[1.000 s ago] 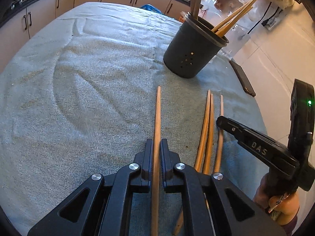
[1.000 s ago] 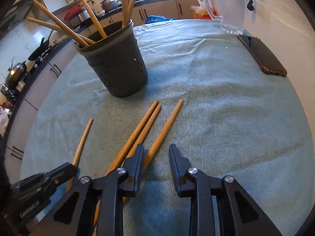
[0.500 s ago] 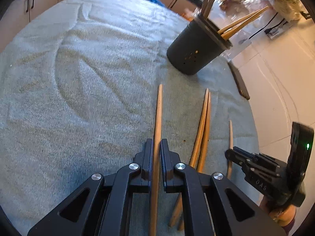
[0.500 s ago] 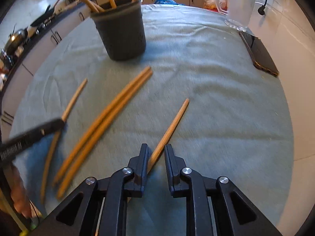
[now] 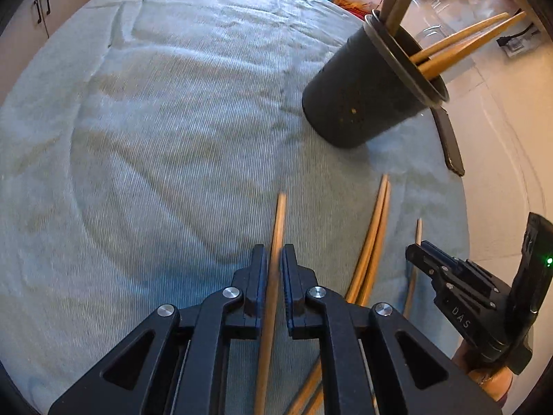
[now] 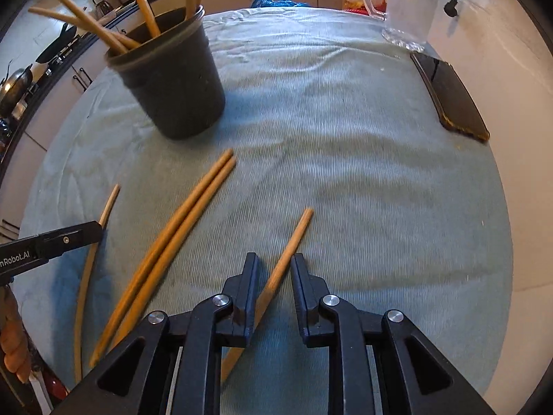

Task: Organize utensils
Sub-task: 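Close the left gripper on a chopstick while the right gripper grasps another, then lift both chopsticks over the black cup and open both grippers to drop them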

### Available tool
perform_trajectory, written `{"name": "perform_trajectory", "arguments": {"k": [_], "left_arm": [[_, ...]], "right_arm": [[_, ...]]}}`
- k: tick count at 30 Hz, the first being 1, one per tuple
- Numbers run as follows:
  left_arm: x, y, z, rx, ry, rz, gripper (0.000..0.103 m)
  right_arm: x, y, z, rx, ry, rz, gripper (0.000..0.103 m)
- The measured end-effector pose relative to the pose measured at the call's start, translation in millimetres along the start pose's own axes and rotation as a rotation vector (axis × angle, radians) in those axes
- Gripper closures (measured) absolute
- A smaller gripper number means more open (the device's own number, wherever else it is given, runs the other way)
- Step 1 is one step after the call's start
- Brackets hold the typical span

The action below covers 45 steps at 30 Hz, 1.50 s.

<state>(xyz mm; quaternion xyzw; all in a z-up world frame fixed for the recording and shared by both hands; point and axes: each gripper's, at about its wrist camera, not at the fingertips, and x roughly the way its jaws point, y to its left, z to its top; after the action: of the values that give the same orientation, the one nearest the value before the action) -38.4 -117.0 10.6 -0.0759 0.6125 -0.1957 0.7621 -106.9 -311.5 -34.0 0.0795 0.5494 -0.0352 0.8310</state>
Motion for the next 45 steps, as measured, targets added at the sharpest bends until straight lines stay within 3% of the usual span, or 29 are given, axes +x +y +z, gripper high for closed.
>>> {"name": "perform_trajectory", "arguments": {"k": [10,13,16,18,25,33,45], "left_arm": [[5,-10,8,0.044,-0.058,0.021,0.094],[6,-20,2,0.137,-0.103,0.058,0.096],[5,-20,-1,0.155,-0.129,0.047,0.098],[-5,-14,-3,0.129,-0.145,0.016,0.098],[-80,-26,-25,0.161,-0.336,-0.049,0.098],[-146,-53,-78,0.262,-0.532,-0.02,0.098],[-187,-66,-147,0.345,-0.648,-0.007,0.098]], "right_arm": [[10,6,26,-0.026,-0.021,-0.052,0.082],[12,10,23,-0.04,-0.068,-0.072,0.093],[5,2,20,0.006,-0.108,-0.005,0.097],[-9,-2,17,0.027,-0.157,0.019,0.097],[-87,-5,0,0.057,-0.35,0.093,0.097],[-156,-1,-42,0.047,-0.523,0.132,0.097],[-214,9,-103,0.014,-0.665,0.138,0.097]]}}
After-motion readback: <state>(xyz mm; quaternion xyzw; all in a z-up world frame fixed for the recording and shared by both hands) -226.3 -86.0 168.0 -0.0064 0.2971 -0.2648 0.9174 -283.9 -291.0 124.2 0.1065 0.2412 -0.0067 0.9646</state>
